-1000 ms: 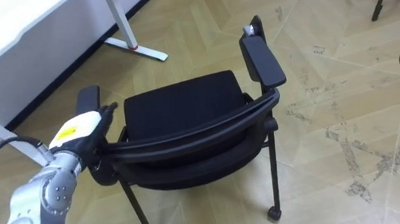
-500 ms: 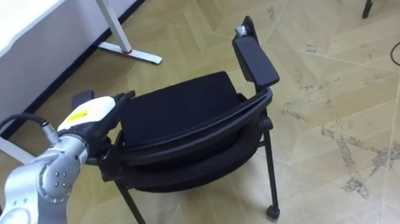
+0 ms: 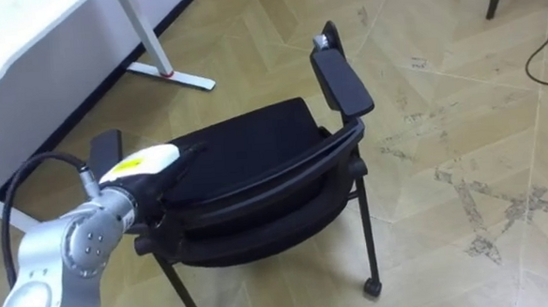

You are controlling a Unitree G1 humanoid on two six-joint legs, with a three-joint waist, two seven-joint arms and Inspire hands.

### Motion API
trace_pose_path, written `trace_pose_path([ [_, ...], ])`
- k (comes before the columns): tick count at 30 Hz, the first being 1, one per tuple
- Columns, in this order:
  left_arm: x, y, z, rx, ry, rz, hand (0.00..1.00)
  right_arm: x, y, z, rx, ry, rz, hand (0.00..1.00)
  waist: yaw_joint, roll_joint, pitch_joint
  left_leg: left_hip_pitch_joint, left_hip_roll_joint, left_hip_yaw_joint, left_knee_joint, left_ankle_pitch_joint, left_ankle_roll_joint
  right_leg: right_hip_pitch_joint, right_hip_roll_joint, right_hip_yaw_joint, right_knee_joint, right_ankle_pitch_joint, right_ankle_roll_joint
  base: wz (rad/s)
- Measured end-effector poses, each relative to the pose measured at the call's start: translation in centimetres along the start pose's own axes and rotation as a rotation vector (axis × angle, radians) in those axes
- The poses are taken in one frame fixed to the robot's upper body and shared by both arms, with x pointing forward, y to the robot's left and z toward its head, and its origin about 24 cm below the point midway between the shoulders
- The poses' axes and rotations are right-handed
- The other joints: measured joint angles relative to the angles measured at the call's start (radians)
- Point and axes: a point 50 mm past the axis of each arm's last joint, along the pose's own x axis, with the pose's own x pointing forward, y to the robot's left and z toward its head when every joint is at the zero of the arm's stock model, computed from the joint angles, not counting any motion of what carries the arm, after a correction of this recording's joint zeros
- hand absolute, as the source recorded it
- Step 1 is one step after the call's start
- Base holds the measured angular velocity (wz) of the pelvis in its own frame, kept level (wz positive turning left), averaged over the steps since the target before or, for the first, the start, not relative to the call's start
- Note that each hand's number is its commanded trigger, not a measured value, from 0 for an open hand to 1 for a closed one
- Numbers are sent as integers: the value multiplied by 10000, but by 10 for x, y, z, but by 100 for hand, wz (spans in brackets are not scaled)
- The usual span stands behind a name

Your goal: Push chair

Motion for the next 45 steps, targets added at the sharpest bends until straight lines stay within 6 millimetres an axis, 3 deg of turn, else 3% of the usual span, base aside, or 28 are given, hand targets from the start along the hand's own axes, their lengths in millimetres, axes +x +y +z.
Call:
trace_pose_path([
  [8,6,-11,-2,-281,82,-673,0,0,1,0,-1,8,83,0,-263,-12,49,44,-21,1,-22,0,0,35,-15,-35,0,-1,3,0],
  [9,8,-15,-5,-335,228,-869,4,0,1,0,-42,29,85,0,-299,-9,49,57,-21,2,-22,0,0,41,-15,-24,6,-1,2,0],
  [10,9,-16,-5,-344,258,-894,13,0,1,0,-35,50,83,0,-337,5,41,56,-21,1,-21,0,0,42,-15,-25,6,-1,2,0],
  [12,12,-18,-8,-421,386,-911,53,0,2,0,-54,135,91,0,-448,-59,86,62,-25,-2,-27,0,0,57,-14,-39,6,-1,3,0],
  [13,13,-19,-10,-431,452,-917,58,0,2,0,-74,162,102,0,-452,-46,77,62,-25,-1,-26,0,0,53,-14,-29,6,-1,3,-3],
  [15,16,-21,-12,-562,614,-912,81,0,3,0,-66,177,130,0,-499,-13,54,94,-25,16,-23,1,0,60,-14,14,5,-4,8,-4],
  [16,17,-21,-12,-588,633,-902,100,0,4,-1,-64,187,136,0,-498,-13,54,99,-25,15,-23,1,1,62,-14,14,6,-5,9,0],
  [22,22,-22,-15,-783,853,-661,100,0,5,1,-17,211,86,0,-498,-69,69,138,-24,55,-25,1,1,53,-11,114,33,-5,9,-3],
  [24,22,-22,-14,-797,792,-517,100,0,2,1,-29,285,-121,0,-418,-112,61,152,-21,253,-23,1,1,23,-11,230,36,-7,11,-9],
  [30,24,-23,-10,-525,757,16,100,1,4,5,-26,151,-106,0,-442,-267,31,152,-21,267,-19,1,1,24,-8,287,41,3,22,0],
  [38,27,-26,-13,-426,846,211,100,0,3,4,136,207,-256,0,-467,-242,-35,177,-19,269,-3,1,1,-2,-3,311,72,6,22,0],
  [41,27,-26,-14,-338,891,220,100,0,3,14,746,-209,-282,0,-444,-265,-28,229,-19,273,-7,2,2,-23,-4,410,170,4,24,-7],
  [45,27,-25,-14,-223,937,436,100,-2,7,35,247,-1199,-536,0,-457,-352,-31,193,-25,343,-11,2,2,-103,-9,466,212,8,26,-3],
])
